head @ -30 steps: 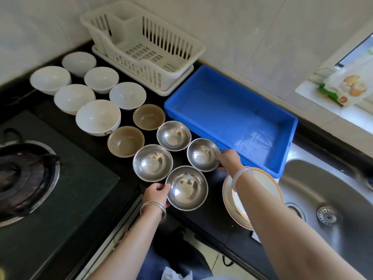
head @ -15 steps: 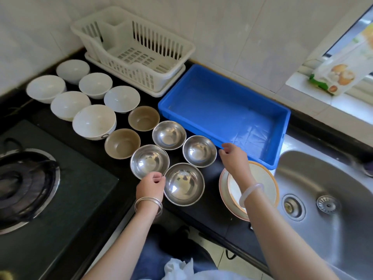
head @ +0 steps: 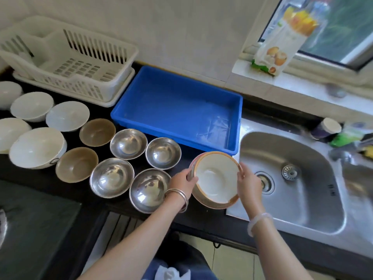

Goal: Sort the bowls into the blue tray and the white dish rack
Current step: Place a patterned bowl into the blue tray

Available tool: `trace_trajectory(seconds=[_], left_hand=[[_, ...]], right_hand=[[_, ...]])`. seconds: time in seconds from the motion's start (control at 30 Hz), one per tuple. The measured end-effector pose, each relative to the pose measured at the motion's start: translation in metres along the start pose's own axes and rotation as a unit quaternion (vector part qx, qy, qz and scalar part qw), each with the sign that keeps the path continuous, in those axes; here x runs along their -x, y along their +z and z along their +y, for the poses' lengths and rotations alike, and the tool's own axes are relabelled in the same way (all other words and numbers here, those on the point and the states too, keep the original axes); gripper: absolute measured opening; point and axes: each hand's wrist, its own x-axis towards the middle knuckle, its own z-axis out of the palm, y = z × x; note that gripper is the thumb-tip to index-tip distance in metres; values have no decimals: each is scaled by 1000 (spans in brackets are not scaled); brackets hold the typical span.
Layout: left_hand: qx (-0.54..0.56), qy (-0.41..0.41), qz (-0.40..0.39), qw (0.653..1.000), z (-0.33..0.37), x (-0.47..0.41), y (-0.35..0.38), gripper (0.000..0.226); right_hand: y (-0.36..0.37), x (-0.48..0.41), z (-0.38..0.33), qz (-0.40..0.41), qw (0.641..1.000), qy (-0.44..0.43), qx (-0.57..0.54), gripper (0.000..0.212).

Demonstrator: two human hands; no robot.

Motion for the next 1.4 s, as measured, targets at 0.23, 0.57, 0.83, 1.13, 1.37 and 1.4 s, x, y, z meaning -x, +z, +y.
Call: trace_trajectory(seconds=[0.23, 0.57, 0.83, 1.13, 1.37, 1.4], left_hand=[[-19, 1, 21, 1000, 1, -11, 7, 39], [-32, 25, 60, 997, 5, -34, -13, 30], [-46, 33, 99, 993, 12, -29, -12, 27], [-1, 83, 88, 993, 54, -17, -18, 22], [22, 124, 8, 992, 84, 0, 23, 17], [18, 127, -3, 992, 85, 2, 31, 16]], right_hand=[[3, 7, -1, 26, 999, 31, -17, 23], [13, 47, -15, 15, 991, 99, -85, 23], [13, 55, -21, 45, 976, 138, -161, 27], [-32, 53, -12, 99, 951, 158, -246, 27], [-73, 60, 32, 141, 936, 219, -238, 28], [-76, 63, 39, 145, 934, 228, -235, 27]])
